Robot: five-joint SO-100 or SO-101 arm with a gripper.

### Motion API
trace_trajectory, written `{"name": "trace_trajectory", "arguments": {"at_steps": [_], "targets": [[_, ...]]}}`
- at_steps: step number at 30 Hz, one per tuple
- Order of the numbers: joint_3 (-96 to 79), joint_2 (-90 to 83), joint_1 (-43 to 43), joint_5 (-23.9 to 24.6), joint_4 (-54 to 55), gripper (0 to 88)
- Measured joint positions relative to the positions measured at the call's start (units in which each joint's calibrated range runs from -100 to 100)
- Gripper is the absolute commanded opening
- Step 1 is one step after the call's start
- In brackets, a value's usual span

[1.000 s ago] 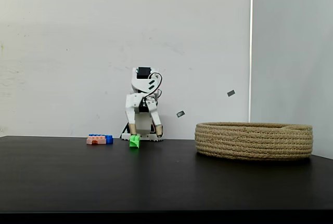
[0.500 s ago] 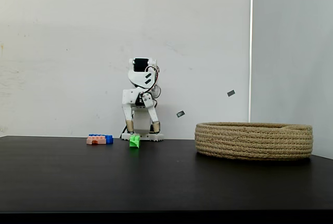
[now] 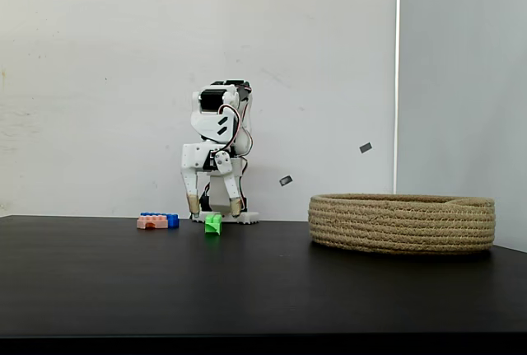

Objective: Place the lego blocks in the tray

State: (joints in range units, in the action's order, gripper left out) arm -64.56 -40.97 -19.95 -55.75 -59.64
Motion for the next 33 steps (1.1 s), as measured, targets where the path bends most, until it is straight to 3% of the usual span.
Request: {"name": "trace_trajectory", "arguments": {"at_steps": [10, 18, 27, 33], "targets": [[0.00, 5.43, 0.41, -0.29, 6.58, 22.5], [-0.88, 5.43, 3.91, 2.25, 10.88, 0.0], [-3.71, 3.99, 5.37, 4.05, 16.32, 0.0], [2.56, 0.51, 7.17, 4.00, 12.10, 0.0]]}}
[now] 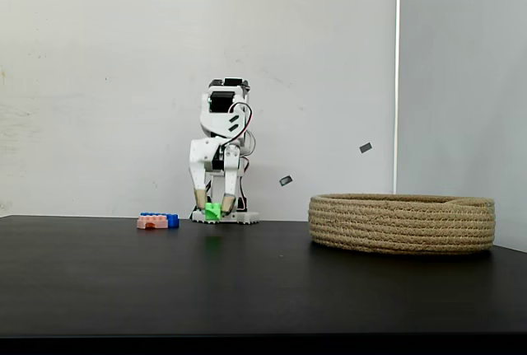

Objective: Place the lego blocks in the tray

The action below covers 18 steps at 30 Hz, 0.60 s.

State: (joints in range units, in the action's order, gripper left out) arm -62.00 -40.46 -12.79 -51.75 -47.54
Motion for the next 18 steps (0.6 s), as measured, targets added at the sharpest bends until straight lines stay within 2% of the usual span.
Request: {"name": "trace_trajectory", "arguments": {"at_steps": [7, 12, 18], "targets": [[24.92, 1.10, 8.79, 3.13, -12.26, 0.0], [39.95, 7.72, 18.32, 5.47, -13.32, 0.0], [48.17, 18.58, 27.93, 7.03, -13.32, 0.0]]}}
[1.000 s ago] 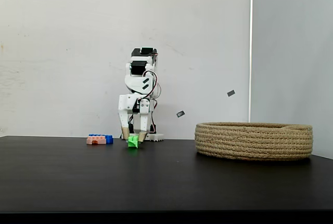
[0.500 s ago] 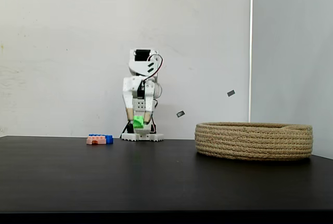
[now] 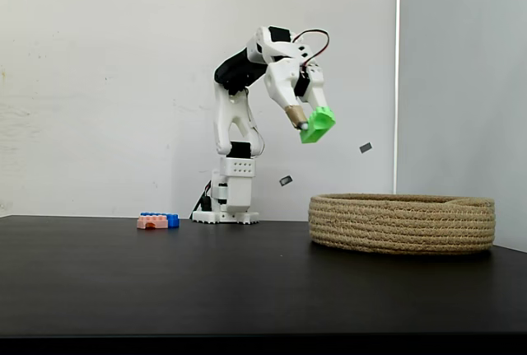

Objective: Place the lego blocks in the tray

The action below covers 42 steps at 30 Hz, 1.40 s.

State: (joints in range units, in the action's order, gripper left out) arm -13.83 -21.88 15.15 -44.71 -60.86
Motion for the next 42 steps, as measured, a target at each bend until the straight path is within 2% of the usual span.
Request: {"name": "trace_trajectory", "arguments": {"at_steps": [4, 8, 9, 16, 21, 26, 30, 34, 42], "targets": [[4.60, 7.80, 4.80, 1.47, 0.00, 2.3], [9.19, 13.74, 8.96, 2.49, 0.00, 33.3], [10.34, 14.93, 9.61, 2.64, -0.08, 36.5], [13.35, 17.13, 10.42, 3.47, -2.03, 36.5], [13.35, 15.52, 7.74, 3.61, -6.58, 35.3], [8.84, 6.36, -0.65, 1.51, -13.48, 34.1], [-0.35, -2.37, -11.89, -3.03, -14.94, 32.4], [-9.90, -9.58, -25.24, -9.38, -14.54, 31.0], [-24.22, -18.74, -47.80, -26.13, -13.15, 30.6]]}}
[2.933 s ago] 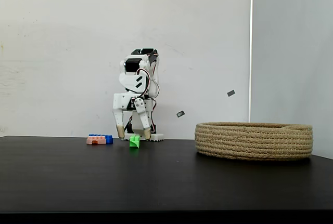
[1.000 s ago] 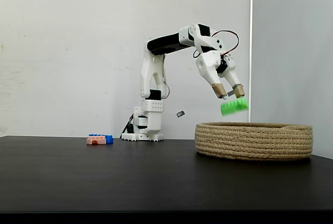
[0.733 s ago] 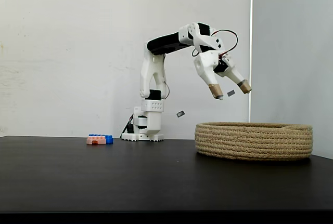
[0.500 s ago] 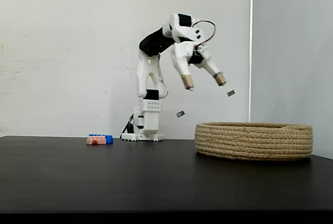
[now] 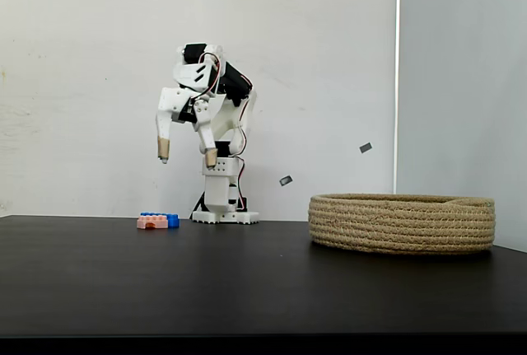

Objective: Place the lego blocks in the tray

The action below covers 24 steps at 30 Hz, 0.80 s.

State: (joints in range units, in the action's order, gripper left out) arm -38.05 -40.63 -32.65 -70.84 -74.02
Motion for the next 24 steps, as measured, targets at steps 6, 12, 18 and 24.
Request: {"name": "trace_trajectory", "arguments": {"at_steps": [6, 12, 18, 24], "targets": [[-5.21, -1.95, -7.57, -8.35, 1.06, 31.1], [-11.75, -3.22, -12.62, -14.31, 4.30, 31.4], [-17.76, -4.41, -13.84, -17.19, 8.44, 31.4], [-22.18, -5.26, -15.15, -18.56, 11.12, 31.6]]}}
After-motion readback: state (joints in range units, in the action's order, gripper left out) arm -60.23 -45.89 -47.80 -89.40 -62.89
